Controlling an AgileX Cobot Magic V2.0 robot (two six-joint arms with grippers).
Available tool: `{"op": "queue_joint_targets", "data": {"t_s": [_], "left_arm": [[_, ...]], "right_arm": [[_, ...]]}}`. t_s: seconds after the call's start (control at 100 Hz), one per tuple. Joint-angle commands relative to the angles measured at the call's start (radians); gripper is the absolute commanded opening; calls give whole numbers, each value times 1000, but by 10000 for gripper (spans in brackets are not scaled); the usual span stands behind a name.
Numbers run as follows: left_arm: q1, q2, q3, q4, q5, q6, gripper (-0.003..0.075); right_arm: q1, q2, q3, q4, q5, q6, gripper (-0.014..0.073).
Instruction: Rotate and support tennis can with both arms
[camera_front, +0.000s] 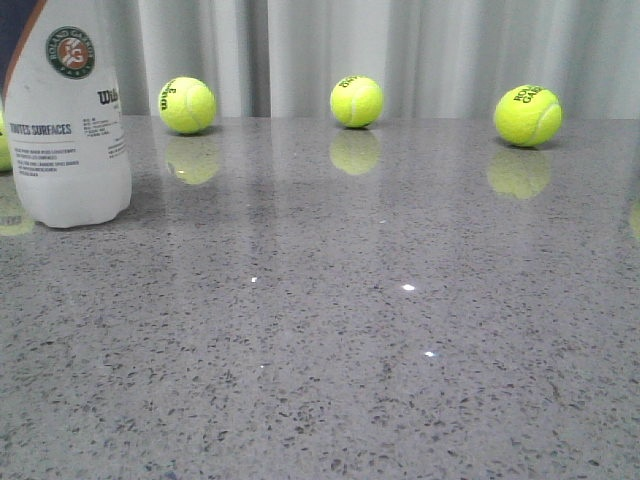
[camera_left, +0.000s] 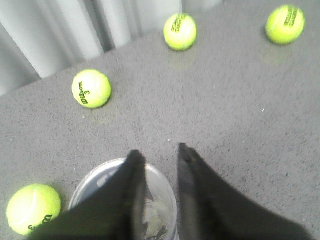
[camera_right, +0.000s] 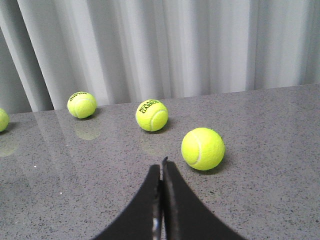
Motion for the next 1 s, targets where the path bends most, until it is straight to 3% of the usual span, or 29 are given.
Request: {"op": "queue_joint_targets", "data": {"t_s": [0.0,0.32,0.65,0.99], "left_arm": [[-6,-96,74,-1,-151,-47,-20],[-6,-375,516,-1,-496,-50,-20],[-6,-661,897,-48,-690,-50,-21],[-6,-808,1059,-57,-686,-50,-21]], "right_arm": [[-6,11,-20,-4,-86,-5,-66],[-6,11,-20,-4,-86,-5,-66],[-6,11,-20,-4,-86,-5,-66],[-6,11,-20,-4,-86,-5,-66]]}}
